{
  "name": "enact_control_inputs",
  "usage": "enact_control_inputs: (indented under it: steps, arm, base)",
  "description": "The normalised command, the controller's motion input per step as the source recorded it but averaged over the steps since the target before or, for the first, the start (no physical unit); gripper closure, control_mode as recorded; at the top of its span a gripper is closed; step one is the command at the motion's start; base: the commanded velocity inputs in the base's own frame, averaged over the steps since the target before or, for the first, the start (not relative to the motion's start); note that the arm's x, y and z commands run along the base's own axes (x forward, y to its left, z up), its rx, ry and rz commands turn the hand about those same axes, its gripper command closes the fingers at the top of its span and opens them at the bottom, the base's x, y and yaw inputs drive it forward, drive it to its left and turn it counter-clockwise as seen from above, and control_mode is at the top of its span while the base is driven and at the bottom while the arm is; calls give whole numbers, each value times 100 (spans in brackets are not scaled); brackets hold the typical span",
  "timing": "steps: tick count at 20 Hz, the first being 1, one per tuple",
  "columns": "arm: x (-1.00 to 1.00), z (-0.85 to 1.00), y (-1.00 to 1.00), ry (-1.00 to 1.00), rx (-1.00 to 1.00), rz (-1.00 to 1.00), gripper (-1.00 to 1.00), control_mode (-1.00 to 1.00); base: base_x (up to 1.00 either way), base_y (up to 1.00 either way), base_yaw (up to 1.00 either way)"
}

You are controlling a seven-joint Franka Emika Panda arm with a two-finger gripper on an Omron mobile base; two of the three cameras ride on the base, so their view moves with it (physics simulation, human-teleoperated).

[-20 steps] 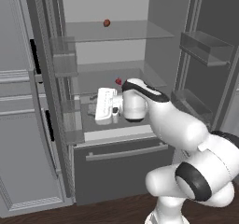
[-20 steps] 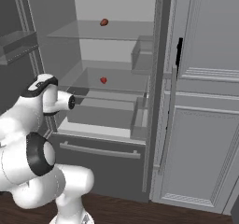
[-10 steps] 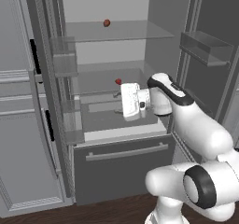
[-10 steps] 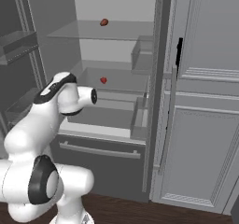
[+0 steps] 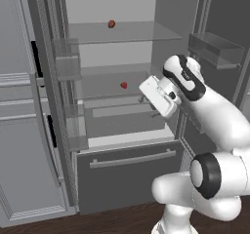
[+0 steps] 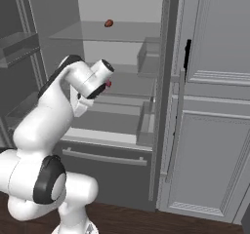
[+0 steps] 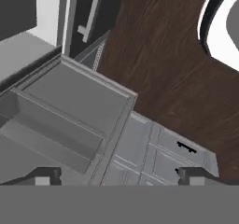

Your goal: Take the strawberry from the fridge and place it on top of the pancake, located on the dining counter.

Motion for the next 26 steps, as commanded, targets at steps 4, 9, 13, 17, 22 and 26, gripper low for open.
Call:
enact_control_inputs:
  steps: [4,9,13,17,22,26]
  arm:
    - [-65,0,-43,-14,-70,56,-100,-100]
    - [-92,-12,-2,-17,-44,68,-100,-100]
    - [-59,-32,0,-19,-1,32,-100,-100]
    - [-55,-48,-9,-34,-3,25,-100,-100]
    - [-20,-47,-23,-17,-1,16,-100,-100]
    - [0,-29,-64,-3,0,2,-100,-100]
  base:
    - [0,0,0]
    - [0,0,0]
    - [0,0,0]
    - [0,0,0]
    - [0,0,0]
    - [0,0,0]
